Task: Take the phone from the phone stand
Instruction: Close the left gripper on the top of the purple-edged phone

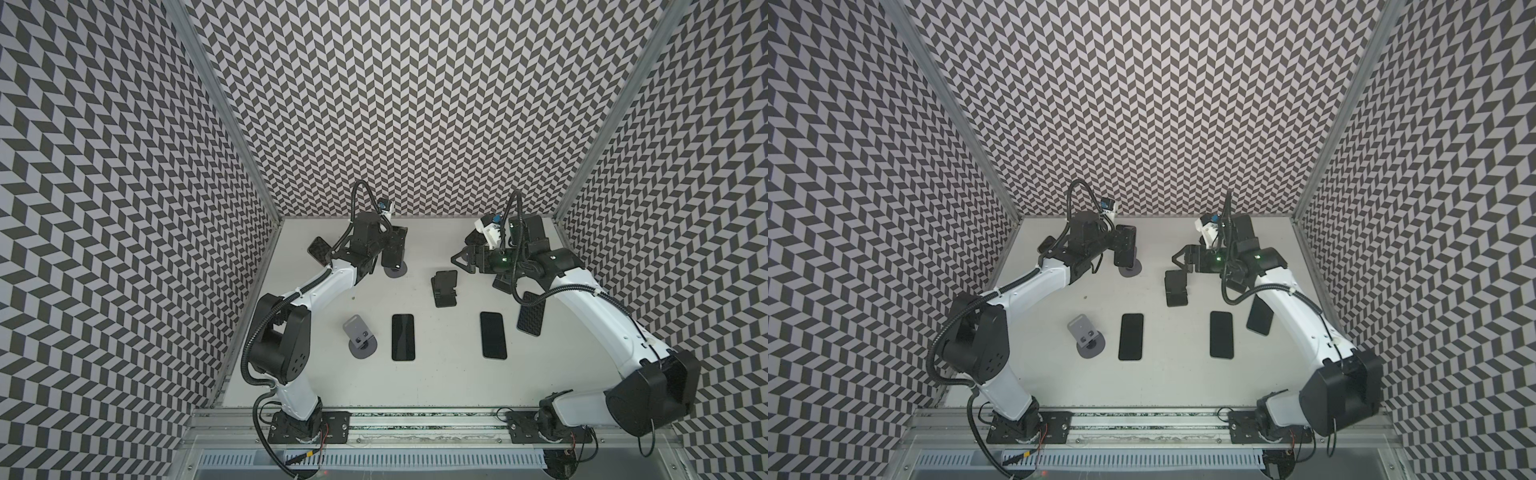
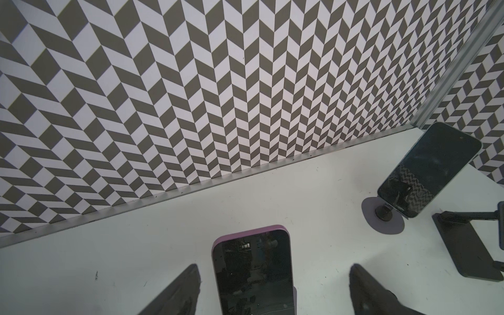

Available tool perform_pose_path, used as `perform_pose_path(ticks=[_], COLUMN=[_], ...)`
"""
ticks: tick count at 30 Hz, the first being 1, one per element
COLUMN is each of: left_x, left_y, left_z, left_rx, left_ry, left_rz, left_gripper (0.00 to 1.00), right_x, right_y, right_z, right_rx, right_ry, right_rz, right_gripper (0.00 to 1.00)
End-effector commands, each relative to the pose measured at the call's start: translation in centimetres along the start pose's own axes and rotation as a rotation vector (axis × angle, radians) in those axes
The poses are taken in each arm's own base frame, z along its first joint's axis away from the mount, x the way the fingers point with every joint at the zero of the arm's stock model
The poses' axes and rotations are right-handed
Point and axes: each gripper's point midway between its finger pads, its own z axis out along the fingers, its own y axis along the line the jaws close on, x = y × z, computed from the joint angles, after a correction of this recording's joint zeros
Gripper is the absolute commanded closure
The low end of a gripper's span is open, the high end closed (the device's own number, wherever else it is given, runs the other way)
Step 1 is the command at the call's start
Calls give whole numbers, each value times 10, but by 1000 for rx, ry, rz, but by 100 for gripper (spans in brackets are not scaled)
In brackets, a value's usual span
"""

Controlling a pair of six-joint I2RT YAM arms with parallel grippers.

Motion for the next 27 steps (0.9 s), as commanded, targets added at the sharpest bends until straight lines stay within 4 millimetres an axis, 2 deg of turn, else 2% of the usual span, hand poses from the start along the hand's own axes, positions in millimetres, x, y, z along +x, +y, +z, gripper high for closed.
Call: perform_pose_path(ticks=[1,15,27], left_x=[-13,5,10], left_y=[-3,0,7], left_z=[8,28,39], left_rx=[12,-15,-54], left_ry=[-31,10,34], left_rz=[-6,11,25], left_gripper=[14,11,8], right_x=[-11,-11,-8], right_y=[7,7,5], right_z=[4,10,13], right_rx=[-6,-9,-3], right_ry=[-20,4,22], right_rz=[-50,-46,-53], right_gripper=[21,20,19])
